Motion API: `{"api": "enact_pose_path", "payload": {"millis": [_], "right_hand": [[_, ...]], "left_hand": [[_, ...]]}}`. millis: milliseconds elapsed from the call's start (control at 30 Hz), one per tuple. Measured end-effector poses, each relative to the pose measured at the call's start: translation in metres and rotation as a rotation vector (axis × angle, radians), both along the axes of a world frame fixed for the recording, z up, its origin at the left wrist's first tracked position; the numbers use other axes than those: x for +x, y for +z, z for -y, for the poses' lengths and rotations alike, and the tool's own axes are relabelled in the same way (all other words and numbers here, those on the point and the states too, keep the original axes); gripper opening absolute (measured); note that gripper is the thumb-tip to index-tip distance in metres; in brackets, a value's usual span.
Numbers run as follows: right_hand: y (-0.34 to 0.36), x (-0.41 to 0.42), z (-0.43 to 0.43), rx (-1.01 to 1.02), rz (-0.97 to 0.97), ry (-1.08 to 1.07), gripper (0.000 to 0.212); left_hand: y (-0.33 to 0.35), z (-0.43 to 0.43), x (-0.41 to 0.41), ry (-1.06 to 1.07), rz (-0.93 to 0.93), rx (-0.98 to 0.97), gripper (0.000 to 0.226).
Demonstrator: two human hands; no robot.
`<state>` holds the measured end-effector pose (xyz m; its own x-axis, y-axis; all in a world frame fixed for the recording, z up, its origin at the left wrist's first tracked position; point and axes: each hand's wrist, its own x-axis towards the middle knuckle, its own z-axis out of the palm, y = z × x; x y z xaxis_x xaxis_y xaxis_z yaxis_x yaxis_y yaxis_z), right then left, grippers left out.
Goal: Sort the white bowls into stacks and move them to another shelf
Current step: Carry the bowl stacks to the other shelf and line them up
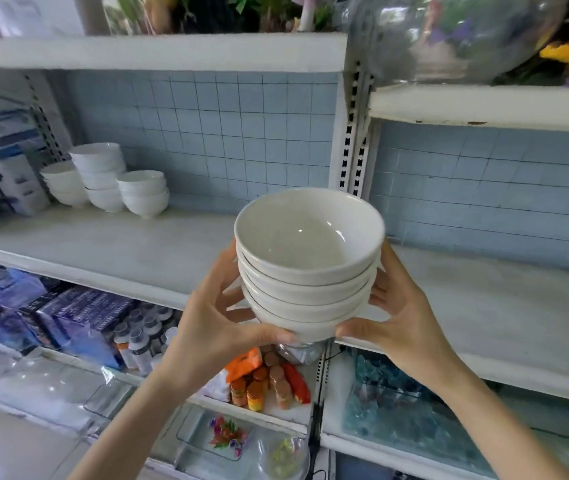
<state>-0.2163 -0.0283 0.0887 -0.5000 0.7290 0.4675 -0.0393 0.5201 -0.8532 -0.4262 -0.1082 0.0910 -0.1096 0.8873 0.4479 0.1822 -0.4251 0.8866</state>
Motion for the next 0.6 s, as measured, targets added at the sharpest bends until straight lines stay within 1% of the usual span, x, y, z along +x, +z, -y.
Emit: {"api": "enact_pose_path", "payload": {"millis": [133,200,333,433,600], "right_hand": [[-0.004,-0.062,0.008,-0.035,-0.032,0.006,0.108],[-0.009,-0.091,0.010,-0.041,-0.040,0.000,0.110],[-0.013,-0.146,0.019,-0.063,-0.045,0.019,0.107],[-0.021,-0.183,0.024,-0.126,-0.076,0.025,0.107],[-0.026,-0.236,0.017,-0.191,-0.019,0.078,0.106]], "left_hand": [[0.003,0.010,-0.059,0.001,0.023,-0.014,0.112],[0.001,0.014,-0.087,-0.005,0.036,-0.019,0.110],[-0.004,0.023,-0.139,-0.012,0.084,-0.044,0.107],[-0.009,0.027,-0.177,-0.021,0.085,-0.061,0.107],[-0.017,0.032,-0.230,0.024,0.090,-0.091,0.105]]}}
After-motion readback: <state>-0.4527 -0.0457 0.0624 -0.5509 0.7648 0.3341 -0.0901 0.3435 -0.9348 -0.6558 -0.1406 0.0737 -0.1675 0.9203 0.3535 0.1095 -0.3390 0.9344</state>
